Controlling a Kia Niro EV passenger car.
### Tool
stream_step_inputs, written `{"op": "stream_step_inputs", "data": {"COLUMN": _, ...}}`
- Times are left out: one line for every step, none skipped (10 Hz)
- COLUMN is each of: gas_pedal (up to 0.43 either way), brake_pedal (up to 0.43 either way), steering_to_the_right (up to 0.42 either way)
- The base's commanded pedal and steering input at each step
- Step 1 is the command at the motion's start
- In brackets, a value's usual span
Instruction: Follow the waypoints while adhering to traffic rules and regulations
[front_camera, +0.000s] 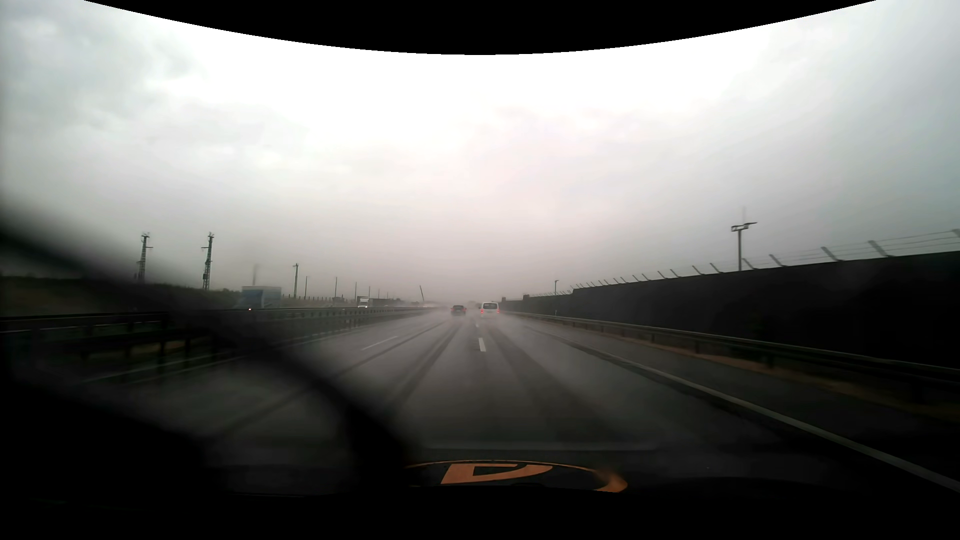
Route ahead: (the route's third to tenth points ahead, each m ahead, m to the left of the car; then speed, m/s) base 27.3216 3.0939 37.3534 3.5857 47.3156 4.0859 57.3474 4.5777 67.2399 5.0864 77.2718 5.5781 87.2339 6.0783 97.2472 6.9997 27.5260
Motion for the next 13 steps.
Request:
{"op": "stream_step_inputs", "data": {"gas_pedal": 0.008, "brake_pedal": 0.000, "steering_to_the_right": 0.000}}
{"op": "stream_step_inputs", "data": {"gas_pedal": 0.008, "brake_pedal": 0.000, "steering_to_the_right": 0.000}}
{"op": "stream_step_inputs", "data": {"gas_pedal": 0.008, "brake_pedal": 0.000, "steering_to_the_right": 0.000}}
{"op": "stream_step_inputs", "data": {"gas_pedal": 0.020, "brake_pedal": 0.000, "steering_to_the_right": 0.000}}
{"op": "stream_step_inputs", "data": {"gas_pedal": 0.028, "brake_pedal": 0.000, "steering_to_the_right": -0.001}}
{"op": "stream_step_inputs", "data": {"gas_pedal": 0.028, "brake_pedal": 0.000, "steering_to_the_right": -0.002}}
{"op": "stream_step_inputs", "data": {"gas_pedal": 0.028, "brake_pedal": 0.000, "steering_to_the_right": -0.003}}
{"op": "stream_step_inputs", "data": {"gas_pedal": 0.047, "brake_pedal": 0.000, "steering_to_the_right": -0.004}}
{"op": "stream_step_inputs", "data": {"gas_pedal": 0.059, "brake_pedal": 0.000, "steering_to_the_right": -0.004}}
{"op": "stream_step_inputs", "data": {"gas_pedal": 0.059, "brake_pedal": 0.000, "steering_to_the_right": -0.004}}
{"op": "stream_step_inputs", "data": {"gas_pedal": 0.059, "brake_pedal": 0.000, "steering_to_the_right": -0.004}}
{"op": "stream_step_inputs", "data": {"gas_pedal": 0.059, "brake_pedal": 0.000, "steering_to_the_right": -0.004}}
{"op": "stream_step_inputs", "data": {"gas_pedal": 0.059, "brake_pedal": 0.000, "steering_to_the_right": -0.005}}
